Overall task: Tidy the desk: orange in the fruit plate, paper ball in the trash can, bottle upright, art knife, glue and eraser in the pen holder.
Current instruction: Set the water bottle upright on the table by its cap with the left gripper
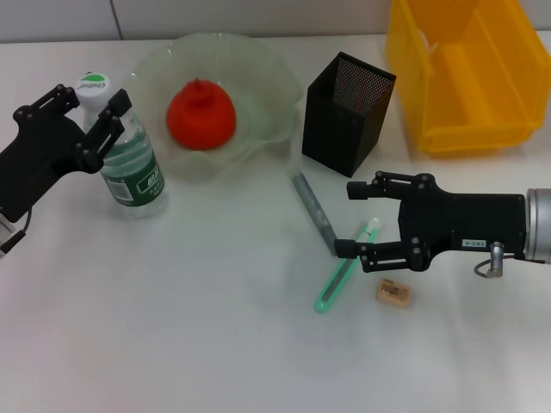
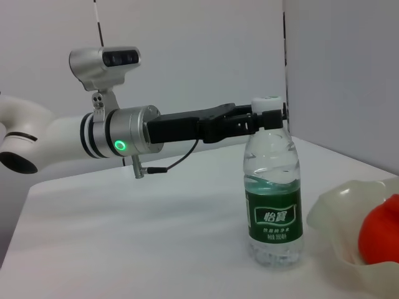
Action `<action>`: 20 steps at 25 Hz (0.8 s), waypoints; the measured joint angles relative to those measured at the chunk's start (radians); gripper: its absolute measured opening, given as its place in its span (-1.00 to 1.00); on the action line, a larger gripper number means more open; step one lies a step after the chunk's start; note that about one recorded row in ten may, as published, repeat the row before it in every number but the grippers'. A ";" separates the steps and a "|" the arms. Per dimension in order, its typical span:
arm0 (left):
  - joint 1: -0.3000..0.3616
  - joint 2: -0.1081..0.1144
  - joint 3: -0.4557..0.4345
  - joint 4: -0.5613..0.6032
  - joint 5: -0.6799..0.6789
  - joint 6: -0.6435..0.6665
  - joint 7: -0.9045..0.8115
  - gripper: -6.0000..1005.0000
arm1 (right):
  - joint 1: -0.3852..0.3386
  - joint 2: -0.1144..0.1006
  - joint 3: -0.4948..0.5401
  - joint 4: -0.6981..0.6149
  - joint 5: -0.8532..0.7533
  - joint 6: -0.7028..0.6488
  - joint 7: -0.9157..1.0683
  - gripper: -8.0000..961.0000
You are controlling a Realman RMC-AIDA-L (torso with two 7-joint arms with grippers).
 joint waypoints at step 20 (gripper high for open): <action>-0.011 0.001 -0.003 -0.011 0.000 -0.011 0.017 -0.08 | 0.015 -0.003 0.000 -0.013 0.000 0.014 0.006 0.75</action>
